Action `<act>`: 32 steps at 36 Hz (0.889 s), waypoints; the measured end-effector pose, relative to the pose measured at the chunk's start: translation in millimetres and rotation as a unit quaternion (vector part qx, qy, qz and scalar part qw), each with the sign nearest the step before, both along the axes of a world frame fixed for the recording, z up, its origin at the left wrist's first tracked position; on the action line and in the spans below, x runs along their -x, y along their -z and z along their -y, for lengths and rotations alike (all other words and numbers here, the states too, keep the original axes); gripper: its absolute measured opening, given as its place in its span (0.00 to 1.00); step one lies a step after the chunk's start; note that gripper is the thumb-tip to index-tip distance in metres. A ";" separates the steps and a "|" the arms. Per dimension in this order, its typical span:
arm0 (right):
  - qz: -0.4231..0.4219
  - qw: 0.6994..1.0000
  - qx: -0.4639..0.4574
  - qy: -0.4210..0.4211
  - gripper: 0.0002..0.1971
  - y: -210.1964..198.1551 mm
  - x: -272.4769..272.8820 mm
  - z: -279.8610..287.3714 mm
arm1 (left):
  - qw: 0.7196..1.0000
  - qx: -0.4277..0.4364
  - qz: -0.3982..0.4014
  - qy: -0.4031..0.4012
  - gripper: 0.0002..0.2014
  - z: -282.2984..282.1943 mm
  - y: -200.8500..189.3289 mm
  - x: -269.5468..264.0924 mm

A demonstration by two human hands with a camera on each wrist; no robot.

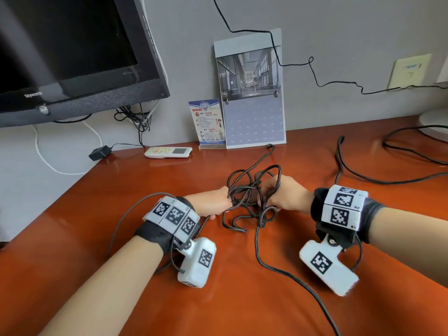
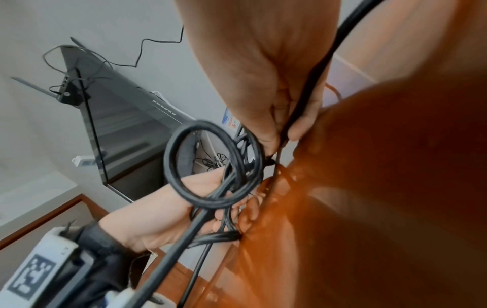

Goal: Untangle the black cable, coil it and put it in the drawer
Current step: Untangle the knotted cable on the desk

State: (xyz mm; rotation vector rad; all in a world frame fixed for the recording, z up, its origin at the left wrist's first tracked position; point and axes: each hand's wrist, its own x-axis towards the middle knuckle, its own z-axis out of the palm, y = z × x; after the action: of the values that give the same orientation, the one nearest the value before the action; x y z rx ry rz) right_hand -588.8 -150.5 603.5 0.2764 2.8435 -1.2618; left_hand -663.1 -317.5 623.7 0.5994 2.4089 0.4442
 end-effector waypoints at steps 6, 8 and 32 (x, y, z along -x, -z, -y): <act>0.069 0.978 -0.177 -0.085 0.03 -16.7 -15.5 -10.4 | 1.000 0.009 0.014 0.021 0.13 3.7 -3.5 -1.8; 0.098 0.967 -0.217 -0.088 0.02 -22.3 -23.1 -17.8 | 0.999 0.010 0.016 0.025 0.13 4.8 -4.6 -2.1; 0.142 0.971 -0.193 -0.018 0.11 -32.7 -30.4 -24.2 | 0.991 0.098 -0.074 0.057 0.17 -2.1 0.5 -3.8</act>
State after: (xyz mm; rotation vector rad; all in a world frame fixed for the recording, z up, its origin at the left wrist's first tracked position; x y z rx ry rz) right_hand -558.4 -126.3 636.2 0.3731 2.7986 -0.5919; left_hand -659.3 -315.4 623.2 0.6972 2.5038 0.1163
